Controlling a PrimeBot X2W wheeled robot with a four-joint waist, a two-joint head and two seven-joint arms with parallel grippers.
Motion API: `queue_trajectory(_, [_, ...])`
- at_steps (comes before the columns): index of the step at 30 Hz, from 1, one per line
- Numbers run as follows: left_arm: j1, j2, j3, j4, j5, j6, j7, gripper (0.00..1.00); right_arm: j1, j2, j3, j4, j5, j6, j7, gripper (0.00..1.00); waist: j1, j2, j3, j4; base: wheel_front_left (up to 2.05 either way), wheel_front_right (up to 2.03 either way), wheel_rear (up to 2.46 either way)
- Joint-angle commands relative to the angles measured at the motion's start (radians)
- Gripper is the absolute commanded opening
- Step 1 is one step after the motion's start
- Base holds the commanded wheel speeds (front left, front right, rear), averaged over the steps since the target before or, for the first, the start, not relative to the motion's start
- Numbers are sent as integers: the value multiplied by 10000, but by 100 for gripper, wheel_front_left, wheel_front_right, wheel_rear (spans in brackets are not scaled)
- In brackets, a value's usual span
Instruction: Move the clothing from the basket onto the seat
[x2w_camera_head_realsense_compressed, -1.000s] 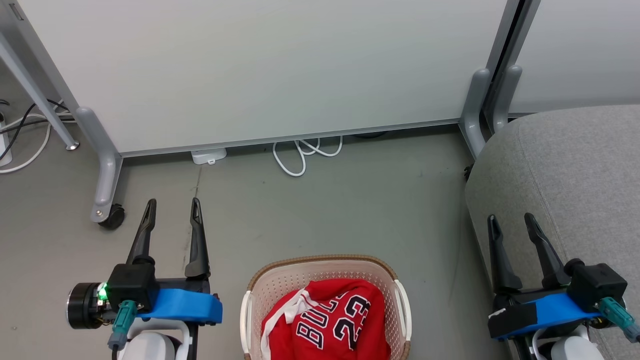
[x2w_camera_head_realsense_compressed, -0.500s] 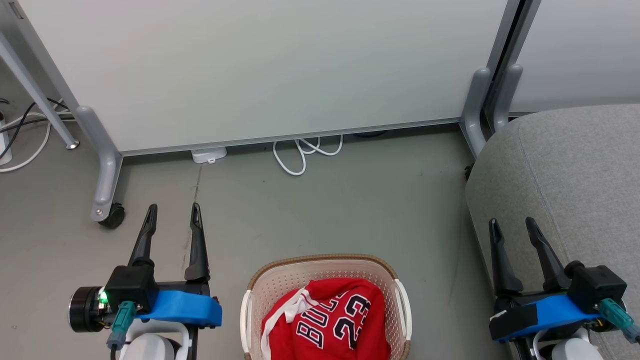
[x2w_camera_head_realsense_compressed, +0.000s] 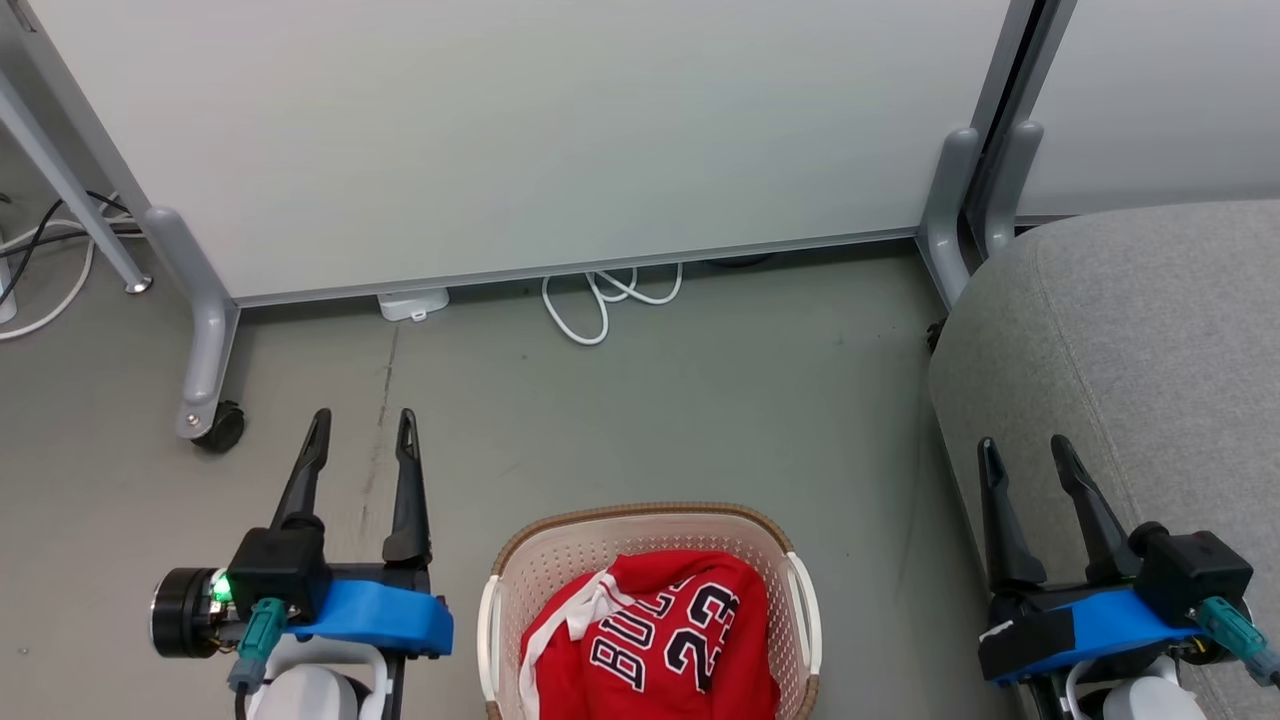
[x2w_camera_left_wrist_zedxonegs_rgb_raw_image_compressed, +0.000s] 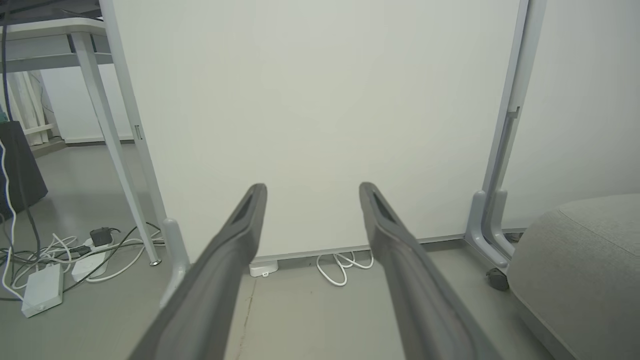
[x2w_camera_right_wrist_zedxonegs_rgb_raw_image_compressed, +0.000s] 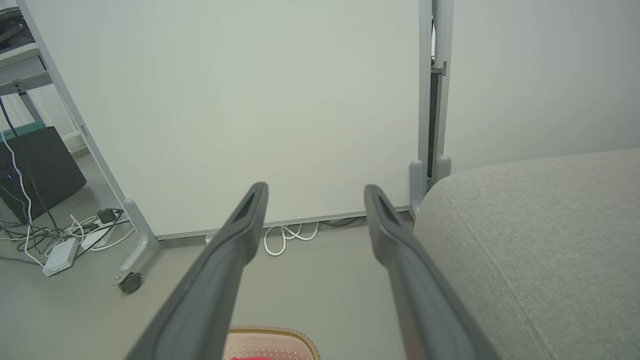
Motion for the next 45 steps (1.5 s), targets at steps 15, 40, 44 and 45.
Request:
queue_trajectory(15, [-1836, 147, -725, 1353, 637, -674, -41, 100, -897, -51, 237, -226, -47, 4, -33, 100, 0, 0, 1469, -552, 0, 0, 0])
queue_trajectory(40, [-5940, 966, -4242, 6173, -47, -855, -39, 100, -3305, -45, 713, -920, -17, 4, -21, 100, 0, 0, 5559, -1768, 0, 0, 0])
queue_trajectory(44, [-6637, 994, -4914, 7131, -210, -856, -41, 100, -3632, -45, 754, -1025, 23, 4, -21, 100, 0, 0, 6204, -1913, 0, 0, 0])
queue_trajectory(45, [-6752, 1013, -5141, 7474, -236, -856, -41, 100, -3705, -43, 773, -1062, 35, 4, -21, 100, 0, 0, 6363, -1953, 0, 0, 0])
